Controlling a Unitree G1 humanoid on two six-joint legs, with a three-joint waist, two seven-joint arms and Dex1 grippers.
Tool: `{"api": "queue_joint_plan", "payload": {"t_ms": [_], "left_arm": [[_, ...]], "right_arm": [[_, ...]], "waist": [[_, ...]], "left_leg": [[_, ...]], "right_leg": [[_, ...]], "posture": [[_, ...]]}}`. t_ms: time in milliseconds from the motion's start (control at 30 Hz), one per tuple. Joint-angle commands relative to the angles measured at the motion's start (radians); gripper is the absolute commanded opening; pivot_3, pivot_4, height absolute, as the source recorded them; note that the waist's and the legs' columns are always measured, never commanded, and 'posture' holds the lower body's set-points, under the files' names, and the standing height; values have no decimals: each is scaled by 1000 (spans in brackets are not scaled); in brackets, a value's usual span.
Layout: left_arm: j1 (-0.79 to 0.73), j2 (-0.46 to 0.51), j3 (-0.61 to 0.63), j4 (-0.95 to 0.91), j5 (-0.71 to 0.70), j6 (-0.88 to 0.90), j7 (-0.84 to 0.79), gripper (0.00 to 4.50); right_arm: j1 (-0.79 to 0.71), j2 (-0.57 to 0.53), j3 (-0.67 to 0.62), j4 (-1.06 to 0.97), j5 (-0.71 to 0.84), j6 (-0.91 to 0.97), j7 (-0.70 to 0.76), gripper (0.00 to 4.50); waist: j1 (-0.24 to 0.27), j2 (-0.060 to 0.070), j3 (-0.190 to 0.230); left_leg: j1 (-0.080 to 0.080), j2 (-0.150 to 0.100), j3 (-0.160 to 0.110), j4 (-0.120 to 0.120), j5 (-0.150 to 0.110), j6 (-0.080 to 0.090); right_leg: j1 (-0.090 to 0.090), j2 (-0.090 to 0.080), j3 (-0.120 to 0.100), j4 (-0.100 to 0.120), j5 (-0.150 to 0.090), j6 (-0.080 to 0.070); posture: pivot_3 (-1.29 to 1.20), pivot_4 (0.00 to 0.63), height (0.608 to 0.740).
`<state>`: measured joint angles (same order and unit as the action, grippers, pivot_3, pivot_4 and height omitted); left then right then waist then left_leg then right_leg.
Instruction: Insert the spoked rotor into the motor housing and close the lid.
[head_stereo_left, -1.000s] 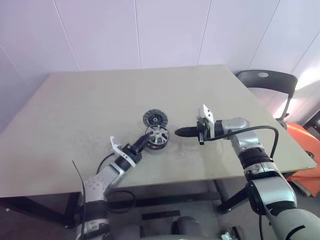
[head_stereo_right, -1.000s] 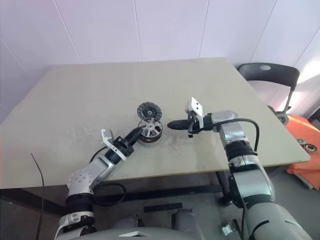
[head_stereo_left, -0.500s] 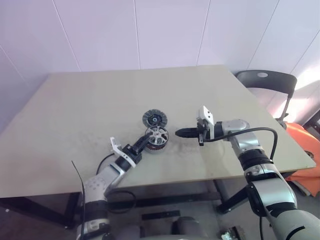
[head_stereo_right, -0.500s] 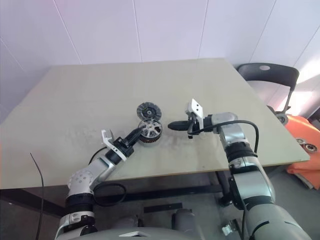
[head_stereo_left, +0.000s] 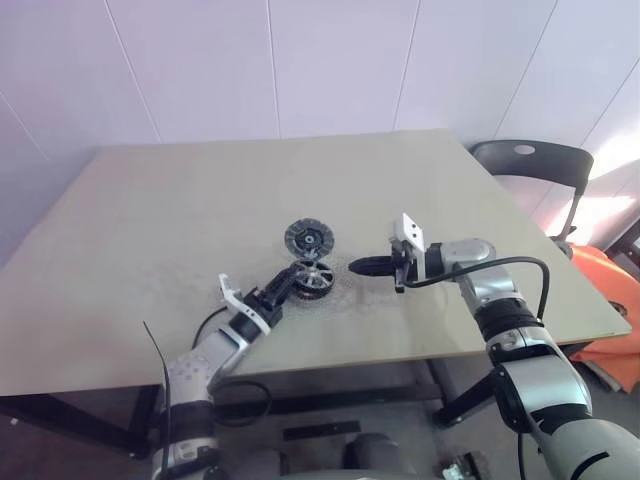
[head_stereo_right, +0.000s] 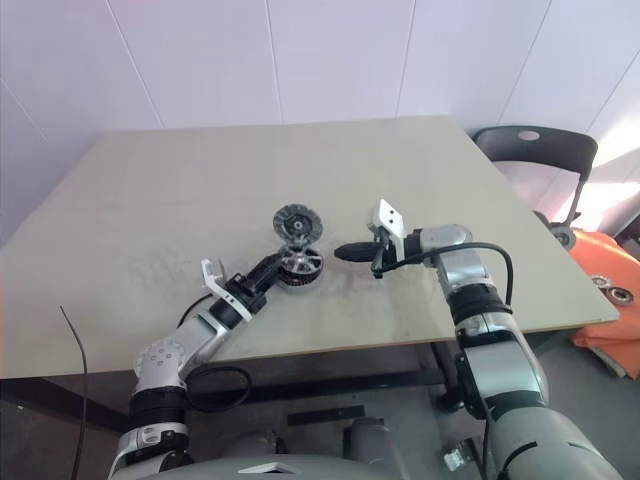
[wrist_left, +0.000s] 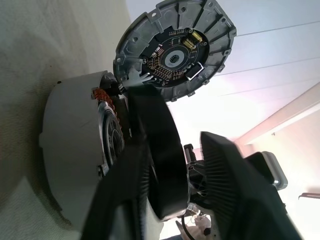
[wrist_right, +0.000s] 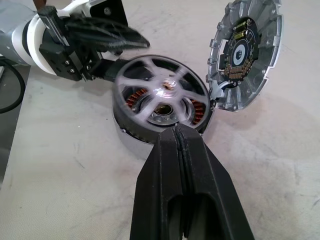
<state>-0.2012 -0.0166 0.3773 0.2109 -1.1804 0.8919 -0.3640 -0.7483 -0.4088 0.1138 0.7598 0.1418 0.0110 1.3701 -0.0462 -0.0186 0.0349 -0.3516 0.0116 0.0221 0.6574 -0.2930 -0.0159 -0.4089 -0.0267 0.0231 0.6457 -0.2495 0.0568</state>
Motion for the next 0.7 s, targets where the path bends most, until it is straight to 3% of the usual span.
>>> {"api": "queue_joint_plan", "payload": {"t_ms": [33,433,567,700], "left_arm": [[7,9,20,12,-1,4,22,2058],[22,98,43,-31,5,8,33,2058],[86,250,38,-157,-31,105,-28,2058],[107,399,100,-162,-59,144,-82,2058]], "right_arm": [[-35,9,-6,-3,6,-19,-4,0],[-35,12,-6,15,-2,-36,-16,0],[-52,28,-22,42,3,-67,-46,0],[-63,37,-24,65,4,-83,-55,0]], "waist": [[0,0,0],[-13,0,0],[-34,-1,1],[-24,0,2]], "left_leg": [[0,0,0,0,0,0],[1,1,0,0,0,0],[2,2,0,-5,0,0],[3,2,-2,-7,0,0]], "right_leg": [[0,0,0,0,0,0],[0,1,0,0,0,0],[0,3,4,0,0,1],[-2,3,3,1,0,0]], "posture": [[0,0,740],[0,0,740],[0,0,740],[0,0,740]]}}
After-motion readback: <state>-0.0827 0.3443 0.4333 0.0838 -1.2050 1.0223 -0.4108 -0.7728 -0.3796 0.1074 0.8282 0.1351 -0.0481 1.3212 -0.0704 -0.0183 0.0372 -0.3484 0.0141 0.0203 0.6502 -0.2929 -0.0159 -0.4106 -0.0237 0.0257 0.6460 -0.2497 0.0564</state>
